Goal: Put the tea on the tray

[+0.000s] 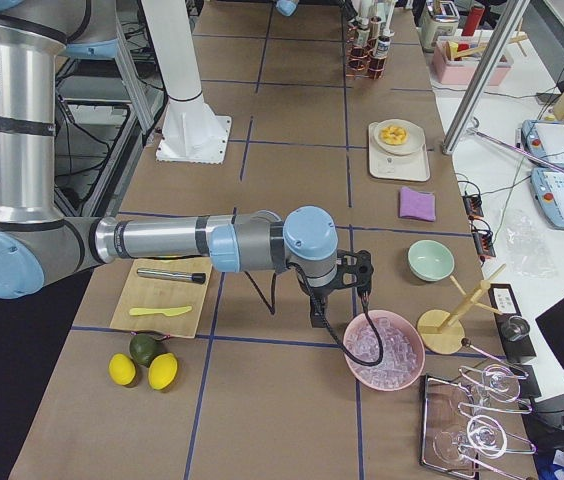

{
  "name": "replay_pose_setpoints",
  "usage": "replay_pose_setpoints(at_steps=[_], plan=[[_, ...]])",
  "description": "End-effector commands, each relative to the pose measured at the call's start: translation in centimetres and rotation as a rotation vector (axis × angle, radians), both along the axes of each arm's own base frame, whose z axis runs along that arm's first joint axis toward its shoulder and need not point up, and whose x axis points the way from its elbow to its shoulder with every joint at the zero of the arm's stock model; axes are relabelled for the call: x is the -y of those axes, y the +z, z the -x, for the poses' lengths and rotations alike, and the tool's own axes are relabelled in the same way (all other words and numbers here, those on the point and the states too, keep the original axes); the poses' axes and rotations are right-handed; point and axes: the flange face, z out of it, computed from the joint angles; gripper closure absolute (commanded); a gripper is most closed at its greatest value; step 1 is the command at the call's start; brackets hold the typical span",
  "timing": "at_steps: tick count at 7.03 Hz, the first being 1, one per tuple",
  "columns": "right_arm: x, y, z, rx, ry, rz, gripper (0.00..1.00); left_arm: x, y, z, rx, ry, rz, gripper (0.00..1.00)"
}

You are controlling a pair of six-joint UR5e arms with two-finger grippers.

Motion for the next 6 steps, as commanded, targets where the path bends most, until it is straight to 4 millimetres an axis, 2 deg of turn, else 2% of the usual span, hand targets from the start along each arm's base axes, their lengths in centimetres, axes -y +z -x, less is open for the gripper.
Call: replay_pose_setpoints(at_steps=[1,6], plan=[[0.01,-0.05,0.0,0.0,0.0,-0.001,0.0,1.55,-0.66,-1.05,-0.001,0.006,-0.012,0.2],[0.21,-0.34,-0.02,0.0,0.001,-0.006,0.0,1.83,0.15,-1.12,0.04,0.027,-0.02,0.25]])
